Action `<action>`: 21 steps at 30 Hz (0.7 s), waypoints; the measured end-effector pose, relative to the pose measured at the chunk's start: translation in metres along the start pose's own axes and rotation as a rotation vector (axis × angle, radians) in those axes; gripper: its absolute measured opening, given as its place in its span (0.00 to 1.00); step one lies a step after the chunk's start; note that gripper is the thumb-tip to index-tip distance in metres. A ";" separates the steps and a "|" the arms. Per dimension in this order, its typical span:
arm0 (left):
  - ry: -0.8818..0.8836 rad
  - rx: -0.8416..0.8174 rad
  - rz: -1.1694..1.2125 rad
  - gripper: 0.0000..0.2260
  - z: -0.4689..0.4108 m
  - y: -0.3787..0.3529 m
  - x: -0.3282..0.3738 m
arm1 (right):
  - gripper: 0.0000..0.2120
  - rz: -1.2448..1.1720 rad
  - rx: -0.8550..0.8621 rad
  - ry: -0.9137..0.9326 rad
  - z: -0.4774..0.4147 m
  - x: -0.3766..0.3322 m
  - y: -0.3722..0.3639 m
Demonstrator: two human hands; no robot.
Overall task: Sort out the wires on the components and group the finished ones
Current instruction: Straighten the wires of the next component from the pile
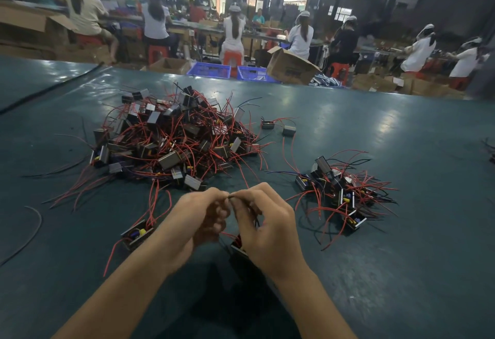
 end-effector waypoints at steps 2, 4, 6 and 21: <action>-0.494 0.053 -0.452 0.15 0.003 0.004 0.010 | 0.02 -0.199 -0.038 -0.187 -0.001 0.003 -0.002; -0.851 0.017 -0.733 0.08 0.009 0.009 0.018 | 0.03 -0.347 -0.071 -0.335 -0.001 0.006 -0.004; -0.996 -0.023 -0.890 0.08 0.011 0.014 0.022 | 0.05 -0.464 -0.093 -0.429 -0.001 0.008 -0.005; -0.767 0.073 -0.620 0.10 0.012 0.007 0.018 | 0.02 -0.154 -0.060 -0.138 -0.001 0.002 -0.001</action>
Point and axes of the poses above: each hand's wrist, its own z-axis away from the middle knuckle, its own y-axis out of the back of the hand, x = y × z, the point moved 3 cm from there along -z, towards the middle knuckle, and after that the axes turned 5 degrees about -y, right-handed, at the moved point
